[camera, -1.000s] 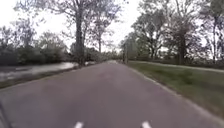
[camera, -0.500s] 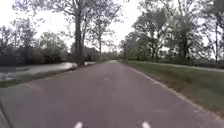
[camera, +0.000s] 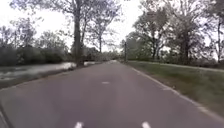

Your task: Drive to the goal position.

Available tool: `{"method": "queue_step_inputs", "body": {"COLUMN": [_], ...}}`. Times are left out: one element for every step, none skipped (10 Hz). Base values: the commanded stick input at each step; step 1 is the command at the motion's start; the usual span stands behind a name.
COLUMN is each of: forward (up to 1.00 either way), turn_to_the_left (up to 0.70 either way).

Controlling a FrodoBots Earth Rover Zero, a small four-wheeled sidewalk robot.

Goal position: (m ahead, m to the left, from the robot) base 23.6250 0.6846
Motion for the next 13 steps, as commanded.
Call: {"method": "queue_step_inputs", "body": {"forward": [1.0, 1.0, 1.0, 1.0, 1.0, 1.0, 1.0, 1.0, 1.0, 1.0, 1.0, 1.0, 1.0], "turn_to_the_left": [0.0, 0.0, 0.0, 0.0, 0.0, 0.0, 0.0, -0.03, -0.16, -0.27, -0.13, 0.0, 0.0]}}
